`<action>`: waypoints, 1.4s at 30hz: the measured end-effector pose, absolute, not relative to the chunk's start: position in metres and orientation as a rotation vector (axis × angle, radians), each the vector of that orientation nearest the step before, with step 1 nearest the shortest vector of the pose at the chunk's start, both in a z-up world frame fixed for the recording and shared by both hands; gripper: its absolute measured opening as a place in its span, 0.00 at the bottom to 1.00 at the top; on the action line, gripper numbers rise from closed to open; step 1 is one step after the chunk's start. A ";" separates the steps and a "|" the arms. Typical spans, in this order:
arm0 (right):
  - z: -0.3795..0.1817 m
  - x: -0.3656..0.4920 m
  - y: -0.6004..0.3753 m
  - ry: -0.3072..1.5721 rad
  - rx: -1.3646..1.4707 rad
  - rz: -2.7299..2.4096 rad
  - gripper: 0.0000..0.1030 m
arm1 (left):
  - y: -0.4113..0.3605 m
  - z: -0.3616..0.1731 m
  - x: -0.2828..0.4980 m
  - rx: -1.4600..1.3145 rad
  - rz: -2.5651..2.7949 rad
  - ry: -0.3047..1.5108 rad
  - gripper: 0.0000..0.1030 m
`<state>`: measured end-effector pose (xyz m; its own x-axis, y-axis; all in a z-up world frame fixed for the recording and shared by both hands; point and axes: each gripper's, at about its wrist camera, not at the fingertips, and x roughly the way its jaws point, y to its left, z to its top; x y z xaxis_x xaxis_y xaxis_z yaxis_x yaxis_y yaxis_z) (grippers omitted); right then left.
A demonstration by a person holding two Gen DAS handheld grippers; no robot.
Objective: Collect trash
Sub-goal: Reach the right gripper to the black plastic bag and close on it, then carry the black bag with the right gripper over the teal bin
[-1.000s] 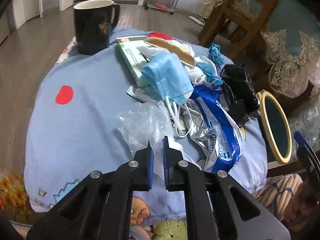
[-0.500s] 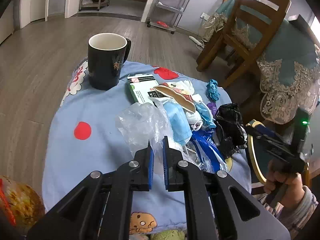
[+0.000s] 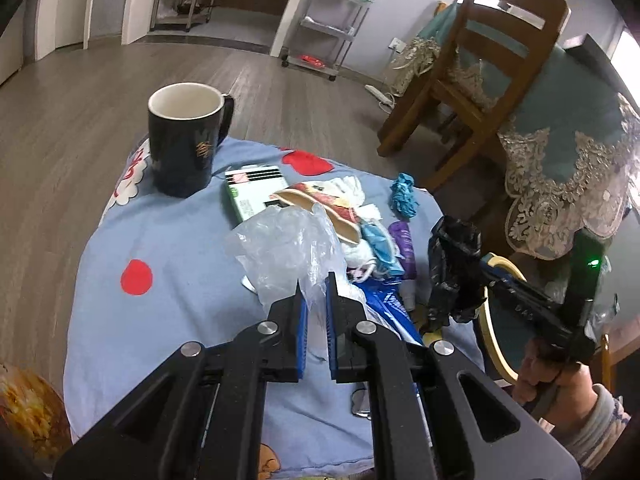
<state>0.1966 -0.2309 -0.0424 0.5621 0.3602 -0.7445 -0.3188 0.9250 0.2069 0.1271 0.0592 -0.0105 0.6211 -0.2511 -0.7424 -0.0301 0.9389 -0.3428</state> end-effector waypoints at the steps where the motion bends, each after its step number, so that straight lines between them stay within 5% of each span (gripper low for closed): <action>1: -0.036 0.193 -0.234 0.874 0.058 0.405 0.13 | 0.057 -0.009 0.127 -0.337 -0.135 0.895 0.07; 31: 0.051 0.078 -0.365 0.691 0.248 0.143 0.13 | -0.139 0.055 0.119 -0.070 -0.523 0.782 0.07; 42: 0.049 0.077 -0.388 0.690 0.265 0.046 0.13 | -0.192 0.034 0.135 -0.055 -0.696 0.805 0.07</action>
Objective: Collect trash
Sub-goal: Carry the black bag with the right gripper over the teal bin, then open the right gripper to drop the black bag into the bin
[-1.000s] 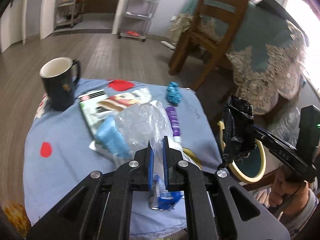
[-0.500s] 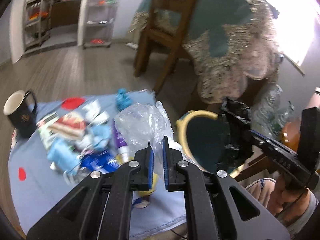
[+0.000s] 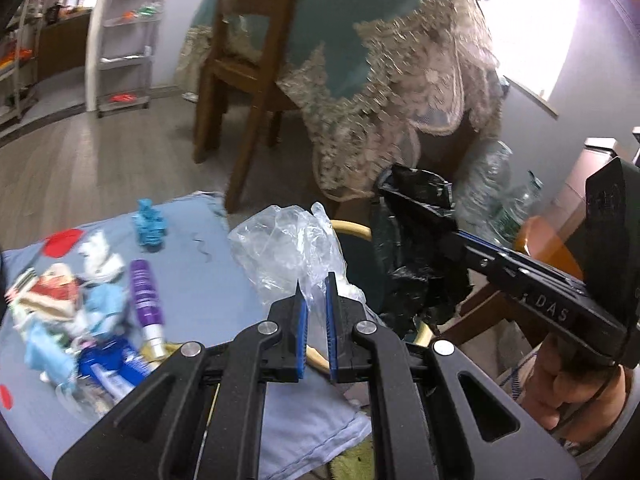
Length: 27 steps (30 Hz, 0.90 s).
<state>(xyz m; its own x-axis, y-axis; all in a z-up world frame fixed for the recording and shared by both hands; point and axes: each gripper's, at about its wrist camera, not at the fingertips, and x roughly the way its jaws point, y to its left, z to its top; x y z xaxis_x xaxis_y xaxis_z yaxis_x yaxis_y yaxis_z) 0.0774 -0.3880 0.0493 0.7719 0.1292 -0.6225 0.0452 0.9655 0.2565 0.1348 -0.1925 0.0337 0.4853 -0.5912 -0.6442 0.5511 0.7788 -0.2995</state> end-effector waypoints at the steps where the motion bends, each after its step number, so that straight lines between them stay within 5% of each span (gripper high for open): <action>1: 0.045 0.079 -0.390 0.693 0.265 0.037 0.13 | -0.200 0.028 0.139 -0.046 -0.707 0.812 0.07; 13: -0.009 0.095 -0.433 0.804 0.398 -0.114 0.13 | -0.263 -0.029 0.183 -0.072 -0.780 0.924 0.07; 16: -0.022 0.100 -0.438 0.854 0.415 -0.145 0.17 | -0.277 -0.044 0.192 -0.049 -0.776 0.954 0.16; 18: -0.029 0.102 -0.442 0.880 0.428 -0.164 0.20 | -0.280 -0.051 0.195 -0.045 -0.767 0.970 0.35; 27: -0.031 0.103 -0.447 0.860 0.462 -0.176 0.44 | -0.259 -0.050 0.200 -0.091 -0.728 0.966 0.53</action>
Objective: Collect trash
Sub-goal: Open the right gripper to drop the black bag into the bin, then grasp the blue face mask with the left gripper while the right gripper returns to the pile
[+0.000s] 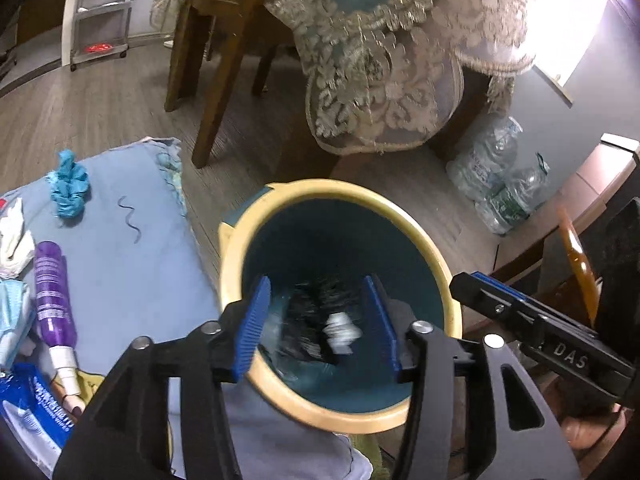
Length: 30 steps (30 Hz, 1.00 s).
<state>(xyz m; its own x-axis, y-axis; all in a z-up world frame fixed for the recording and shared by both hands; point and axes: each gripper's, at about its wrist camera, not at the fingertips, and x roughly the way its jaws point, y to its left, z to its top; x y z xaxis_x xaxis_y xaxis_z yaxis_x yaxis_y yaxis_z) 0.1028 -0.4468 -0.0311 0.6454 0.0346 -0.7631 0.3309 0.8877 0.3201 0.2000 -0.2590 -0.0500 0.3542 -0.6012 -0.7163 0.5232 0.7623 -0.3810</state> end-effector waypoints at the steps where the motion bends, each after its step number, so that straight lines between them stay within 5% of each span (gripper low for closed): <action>1: -0.030 0.103 -0.446 0.856 0.460 -0.171 0.48 | -0.255 -0.047 0.199 -0.097 -0.724 0.961 0.54; 16: 0.012 0.111 -0.393 0.789 0.387 -0.033 0.73 | -0.136 -0.007 0.186 -0.094 -0.539 0.910 0.70; 30: 0.061 0.153 -0.296 0.770 0.192 0.214 0.78 | 0.021 -0.013 0.198 -0.136 -0.226 0.977 0.70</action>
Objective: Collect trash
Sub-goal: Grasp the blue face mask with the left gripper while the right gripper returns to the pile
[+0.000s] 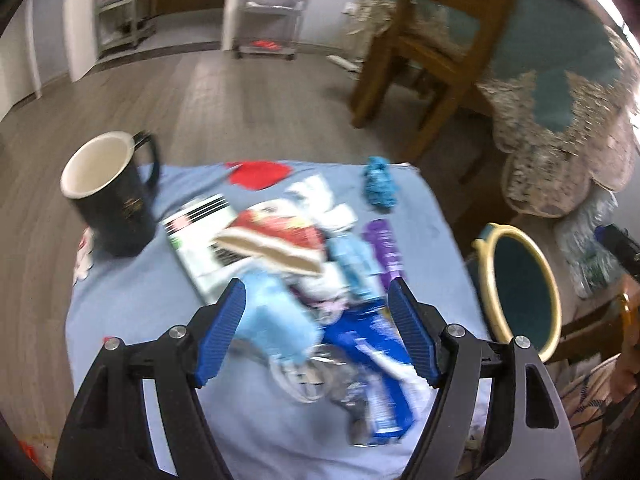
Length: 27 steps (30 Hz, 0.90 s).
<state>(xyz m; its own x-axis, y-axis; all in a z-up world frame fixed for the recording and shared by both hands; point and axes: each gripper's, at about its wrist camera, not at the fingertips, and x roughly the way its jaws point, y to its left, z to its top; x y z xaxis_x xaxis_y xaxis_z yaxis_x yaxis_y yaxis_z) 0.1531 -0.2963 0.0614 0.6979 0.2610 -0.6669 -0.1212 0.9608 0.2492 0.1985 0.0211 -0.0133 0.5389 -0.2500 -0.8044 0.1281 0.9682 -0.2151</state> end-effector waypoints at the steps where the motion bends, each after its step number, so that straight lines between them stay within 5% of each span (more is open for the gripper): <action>1: 0.061 0.156 -0.291 0.772 0.176 0.227 0.78 | 0.026 -0.019 0.200 -0.139 -0.217 0.985 0.70; 10: 0.040 0.167 -0.266 0.800 0.143 0.276 0.78 | 0.045 -0.072 0.216 -0.138 -0.202 1.081 0.69; 15: 0.028 0.170 -0.262 0.828 0.145 0.281 0.78 | 0.044 -0.074 0.216 -0.154 -0.236 1.100 0.39; 18: 0.021 0.173 -0.259 0.853 0.146 0.288 0.78 | 0.041 -0.072 0.211 -0.136 -0.261 1.102 0.30; 27: 0.010 0.170 -0.227 0.873 0.100 0.375 0.78 | 0.062 -0.037 0.183 -0.206 -0.247 1.058 0.21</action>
<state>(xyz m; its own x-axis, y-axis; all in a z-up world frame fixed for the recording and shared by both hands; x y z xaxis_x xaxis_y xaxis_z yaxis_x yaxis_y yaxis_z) 0.1703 -0.2274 0.0097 0.5823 0.3609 -0.7285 -0.2800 0.9303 0.2370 0.1832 0.0617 -0.0367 0.4674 -0.2979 -0.8323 0.1012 0.9533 -0.2844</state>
